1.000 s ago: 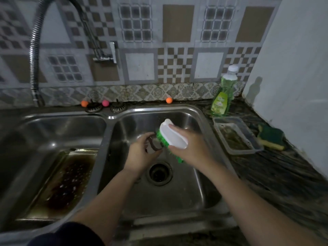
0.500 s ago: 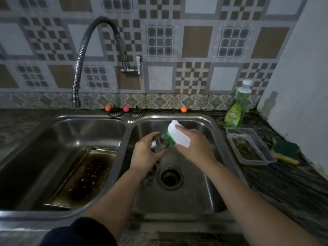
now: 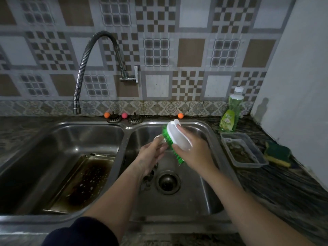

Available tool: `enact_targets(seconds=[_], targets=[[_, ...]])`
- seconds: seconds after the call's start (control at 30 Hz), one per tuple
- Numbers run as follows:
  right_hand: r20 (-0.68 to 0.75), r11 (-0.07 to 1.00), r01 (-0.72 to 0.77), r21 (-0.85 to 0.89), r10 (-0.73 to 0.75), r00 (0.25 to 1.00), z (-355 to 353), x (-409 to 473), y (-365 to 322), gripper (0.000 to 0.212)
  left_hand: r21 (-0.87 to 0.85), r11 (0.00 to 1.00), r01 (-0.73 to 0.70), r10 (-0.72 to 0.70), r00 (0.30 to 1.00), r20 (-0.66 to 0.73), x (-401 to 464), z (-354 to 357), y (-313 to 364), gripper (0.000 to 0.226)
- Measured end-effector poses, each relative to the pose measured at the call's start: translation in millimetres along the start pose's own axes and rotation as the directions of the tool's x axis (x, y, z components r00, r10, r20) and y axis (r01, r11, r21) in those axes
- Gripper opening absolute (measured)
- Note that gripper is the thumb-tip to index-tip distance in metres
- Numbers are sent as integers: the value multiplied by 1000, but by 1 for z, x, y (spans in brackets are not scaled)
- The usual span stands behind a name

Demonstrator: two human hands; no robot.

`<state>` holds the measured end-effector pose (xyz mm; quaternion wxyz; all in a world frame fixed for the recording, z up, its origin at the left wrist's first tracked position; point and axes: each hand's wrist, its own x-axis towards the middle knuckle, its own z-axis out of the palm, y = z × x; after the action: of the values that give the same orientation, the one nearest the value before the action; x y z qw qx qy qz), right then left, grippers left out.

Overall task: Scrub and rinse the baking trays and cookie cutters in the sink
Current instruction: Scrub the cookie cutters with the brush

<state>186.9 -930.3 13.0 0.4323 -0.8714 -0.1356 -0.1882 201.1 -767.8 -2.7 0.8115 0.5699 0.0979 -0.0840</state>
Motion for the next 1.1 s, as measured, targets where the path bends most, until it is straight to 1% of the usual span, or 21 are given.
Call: enact_targets(seconds=[0.07,0.1,0.2,0.3,0.37,0.47,0.6,0.7,0.73,0.77,0.8,0.83,0.87,0.9,0.97,1.03,1.07,1.1], targets=[[32,994,-104,45,102,994,-1,4,0,62,-19,1000,17,-18,1000,-6,-2,2,-2,27],[36,990,-130,63,128,991,-1,5,1,61,-34,999,19,-20,1000,-9,-2,2,-4,29],[24,999,-44,12,44,999,-1,4,-3,63,-85,996,14,-15,1000,-6,0,1,-3,36],[85,999,23,-40,-20,996,6,-4,-5,65,-132,991,-19,15,999,-32,1,-5,0,43],[92,999,35,-40,-31,995,10,-5,-9,66,-104,994,-35,30,998,-52,-1,-7,3,38],[50,1000,13,-14,-12,999,11,12,-19,65,-28,997,-74,71,994,-87,-6,-4,9,17],[90,999,7,-52,-2,996,23,10,-26,66,-89,991,-97,82,984,-161,-5,-15,18,24],[117,1000,-27,-16,29,993,37,-3,-22,66,-135,980,-143,117,975,-189,-3,-27,26,21],[111,998,-57,-10,57,992,37,-2,-22,66,-115,979,-171,145,968,-205,-2,-32,26,21],[91,995,-97,3,96,991,37,1,-23,67,-13,977,-211,201,949,-243,-1,-38,26,22],[58,992,-125,28,123,991,35,5,-28,66,186,948,-258,303,911,-279,3,-46,26,26],[23,992,-119,48,118,993,34,8,-34,65,416,864,-284,415,869,-269,5,-54,28,32],[2,996,-80,48,80,997,36,11,-42,65,601,748,-284,500,836,-228,6,-62,31,39],[5,999,-32,27,32,999,40,13,-51,65,709,644,-287,541,826,-157,4,-68,37,45],[61,999,36,-41,-33,998,53,19,-68,65,815,481,-323,550,835,6,-2,-74,46,45],[88,994,13,-106,-3,996,67,31,-81,64,877,315,-363,569,811,132,-5,-81,52,38],[91,994,-17,-111,27,995,73,37,-86,63,883,279,-377,576,802,160,-5,-89,53,37],[106,994,-35,-106,46,993,79,41,-91,62,887,274,-373,568,807,164,-4,-98,56,38]])
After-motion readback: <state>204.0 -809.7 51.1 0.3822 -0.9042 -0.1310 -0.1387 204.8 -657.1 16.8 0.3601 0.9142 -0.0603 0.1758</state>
